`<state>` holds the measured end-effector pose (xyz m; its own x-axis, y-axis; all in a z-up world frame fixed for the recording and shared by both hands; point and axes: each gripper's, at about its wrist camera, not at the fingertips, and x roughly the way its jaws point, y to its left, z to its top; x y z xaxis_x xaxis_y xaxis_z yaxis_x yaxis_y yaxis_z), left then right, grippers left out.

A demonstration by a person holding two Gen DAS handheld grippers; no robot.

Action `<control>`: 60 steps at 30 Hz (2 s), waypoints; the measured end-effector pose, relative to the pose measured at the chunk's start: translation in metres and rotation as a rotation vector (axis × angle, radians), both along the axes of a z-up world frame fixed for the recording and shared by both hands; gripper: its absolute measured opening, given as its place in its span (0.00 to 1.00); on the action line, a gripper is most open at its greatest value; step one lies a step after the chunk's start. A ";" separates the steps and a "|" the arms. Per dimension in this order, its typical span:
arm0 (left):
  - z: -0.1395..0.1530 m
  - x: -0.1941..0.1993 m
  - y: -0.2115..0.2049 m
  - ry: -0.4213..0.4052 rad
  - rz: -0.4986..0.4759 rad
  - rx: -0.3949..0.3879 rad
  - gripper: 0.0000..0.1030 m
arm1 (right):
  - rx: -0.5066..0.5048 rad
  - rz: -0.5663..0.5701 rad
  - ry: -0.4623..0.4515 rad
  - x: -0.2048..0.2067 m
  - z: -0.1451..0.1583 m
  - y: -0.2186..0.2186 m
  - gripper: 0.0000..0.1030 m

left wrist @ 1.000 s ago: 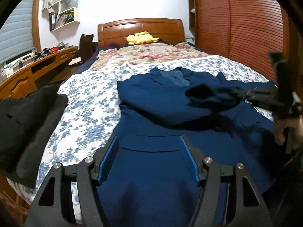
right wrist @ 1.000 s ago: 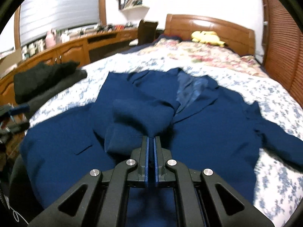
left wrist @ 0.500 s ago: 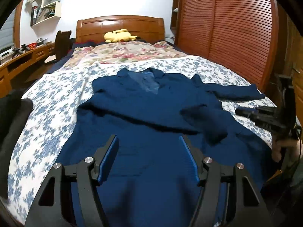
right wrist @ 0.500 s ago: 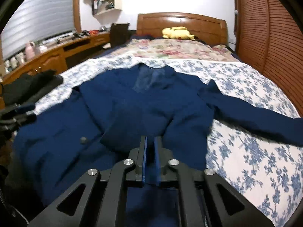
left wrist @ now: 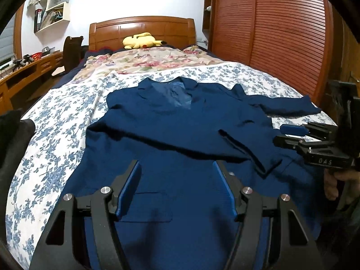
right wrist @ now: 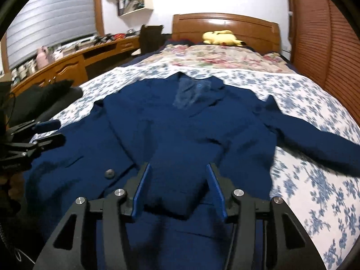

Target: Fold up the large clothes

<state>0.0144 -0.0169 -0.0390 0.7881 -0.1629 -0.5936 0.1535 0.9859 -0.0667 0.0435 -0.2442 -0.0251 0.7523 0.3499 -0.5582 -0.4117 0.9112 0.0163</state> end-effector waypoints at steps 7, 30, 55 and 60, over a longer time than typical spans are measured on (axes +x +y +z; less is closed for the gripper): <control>-0.004 -0.004 0.001 0.007 0.002 -0.001 0.64 | -0.085 0.081 0.066 0.023 -0.016 0.030 0.50; 0.034 -0.040 -0.004 -0.024 0.013 0.024 0.64 | -0.034 0.038 -0.015 0.018 0.000 -0.009 0.18; 0.000 -0.038 0.012 -0.050 -0.073 -0.007 0.64 | -0.067 -0.145 0.057 0.015 0.015 0.002 0.06; 0.000 -0.044 0.018 -0.062 -0.085 -0.033 0.64 | -0.043 -0.287 0.068 -0.008 0.012 -0.026 0.06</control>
